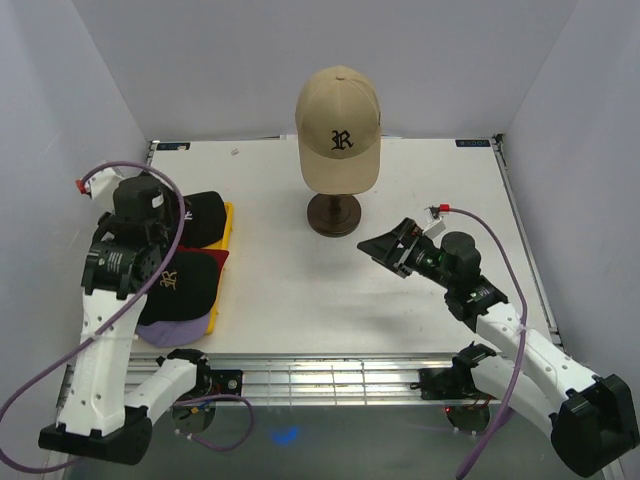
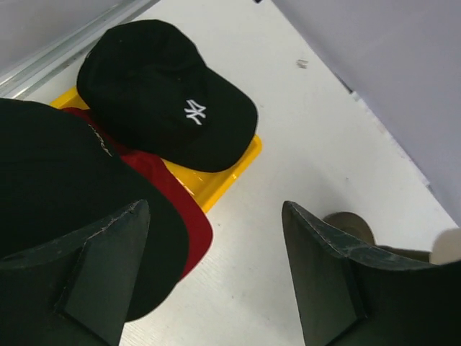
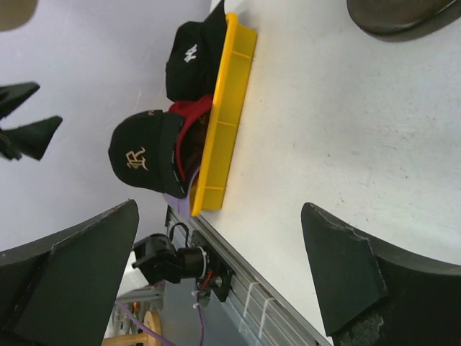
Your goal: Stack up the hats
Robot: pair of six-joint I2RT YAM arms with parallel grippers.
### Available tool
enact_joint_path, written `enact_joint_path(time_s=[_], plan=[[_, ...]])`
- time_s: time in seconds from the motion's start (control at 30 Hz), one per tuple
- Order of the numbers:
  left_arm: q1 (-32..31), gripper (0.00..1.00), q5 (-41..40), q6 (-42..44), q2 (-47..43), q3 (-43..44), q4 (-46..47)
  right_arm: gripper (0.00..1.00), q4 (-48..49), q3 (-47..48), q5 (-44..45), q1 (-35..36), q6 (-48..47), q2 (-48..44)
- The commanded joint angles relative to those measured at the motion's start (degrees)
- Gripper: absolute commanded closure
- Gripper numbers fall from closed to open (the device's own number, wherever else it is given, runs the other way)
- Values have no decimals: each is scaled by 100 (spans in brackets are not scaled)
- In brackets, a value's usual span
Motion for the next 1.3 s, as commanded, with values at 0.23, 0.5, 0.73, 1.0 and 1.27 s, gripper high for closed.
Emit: enact_joint_path(time_s=[0.23,0.5,0.73,1.0,1.27], plan=[[886,11,-649,234,2150,159,590,1,-1,-265,-533,36,-949,125],[1301,11,-647,401,2399,1,546,0,535,-573,-893,36,-958,424],[1310,11,-1078,561,1758,194,47,0,896,-696,-1095,44,-905,635],[1310,11,-1535,-1135,1133,71,-1456,0,747,-670,-1377,36,-975,794],[1415,7,-1369,-1778,781,-131,-2327,0,-70,-468,-1377,36,-1397,715]])
